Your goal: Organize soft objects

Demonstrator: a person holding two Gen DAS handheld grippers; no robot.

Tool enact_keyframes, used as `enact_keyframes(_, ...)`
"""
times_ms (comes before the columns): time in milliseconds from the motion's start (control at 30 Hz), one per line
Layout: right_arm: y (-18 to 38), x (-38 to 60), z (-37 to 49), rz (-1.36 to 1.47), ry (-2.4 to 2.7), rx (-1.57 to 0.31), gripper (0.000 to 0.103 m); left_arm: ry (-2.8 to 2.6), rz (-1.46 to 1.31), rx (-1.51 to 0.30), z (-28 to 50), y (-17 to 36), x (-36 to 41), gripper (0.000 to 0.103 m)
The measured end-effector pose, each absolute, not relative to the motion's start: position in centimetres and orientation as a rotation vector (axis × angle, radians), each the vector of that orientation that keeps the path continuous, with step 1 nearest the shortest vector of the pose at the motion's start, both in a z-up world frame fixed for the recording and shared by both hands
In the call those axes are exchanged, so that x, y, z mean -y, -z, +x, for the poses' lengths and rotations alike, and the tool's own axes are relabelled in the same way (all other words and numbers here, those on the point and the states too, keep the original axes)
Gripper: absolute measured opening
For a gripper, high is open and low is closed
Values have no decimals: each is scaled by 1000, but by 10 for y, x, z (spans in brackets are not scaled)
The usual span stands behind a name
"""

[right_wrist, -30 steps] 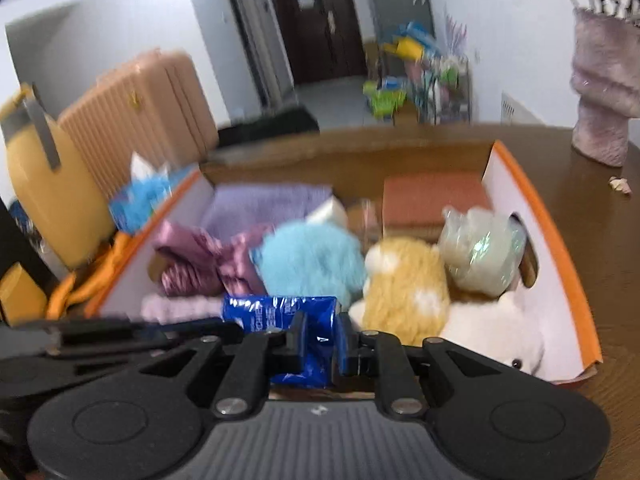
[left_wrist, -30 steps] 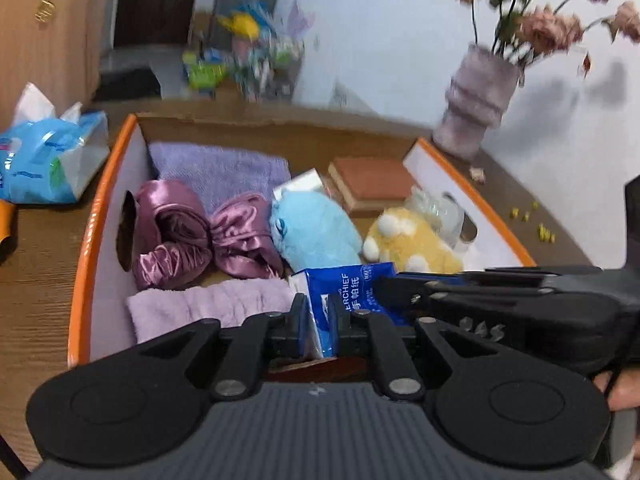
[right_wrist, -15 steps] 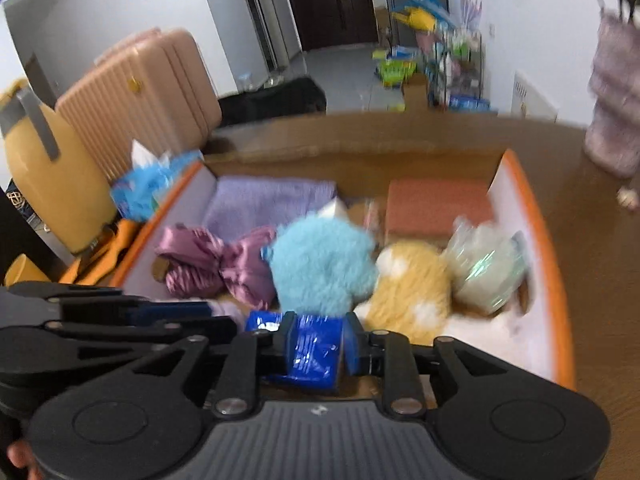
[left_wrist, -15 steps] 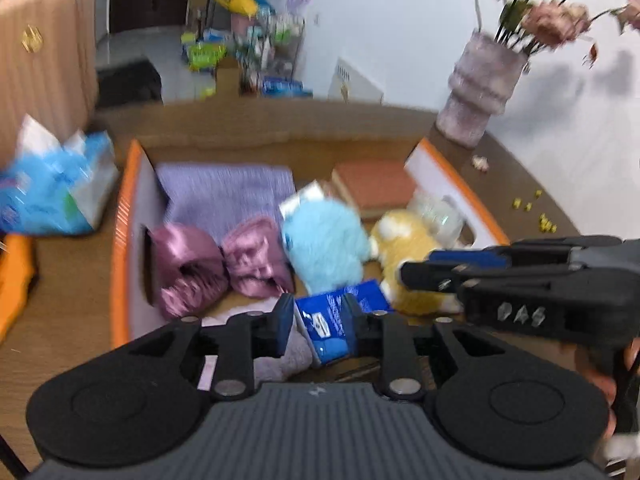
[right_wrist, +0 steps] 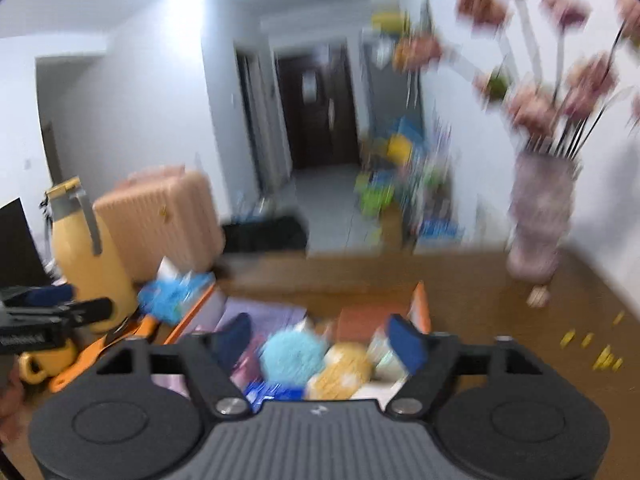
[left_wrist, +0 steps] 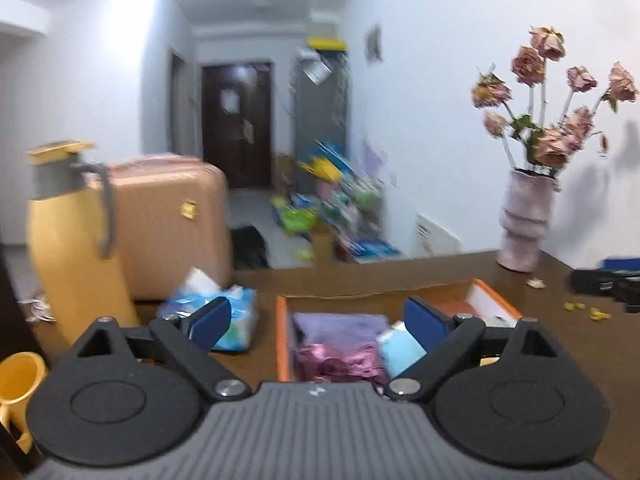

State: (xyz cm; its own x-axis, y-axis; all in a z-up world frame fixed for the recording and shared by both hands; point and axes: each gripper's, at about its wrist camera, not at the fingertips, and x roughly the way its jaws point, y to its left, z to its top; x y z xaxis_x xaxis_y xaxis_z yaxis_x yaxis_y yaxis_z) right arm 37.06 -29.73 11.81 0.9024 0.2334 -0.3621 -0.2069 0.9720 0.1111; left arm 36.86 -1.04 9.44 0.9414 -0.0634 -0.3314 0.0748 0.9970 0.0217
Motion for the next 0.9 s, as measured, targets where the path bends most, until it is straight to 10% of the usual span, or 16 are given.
enact_keyframes(100,-96,298,342,-10,-185,-184,102,71,42,-320,353,-79,13,96)
enact_keyframes(900,-65,289,187,20,-160,-11,103,83,-6,-187,188,-67,-8,103)
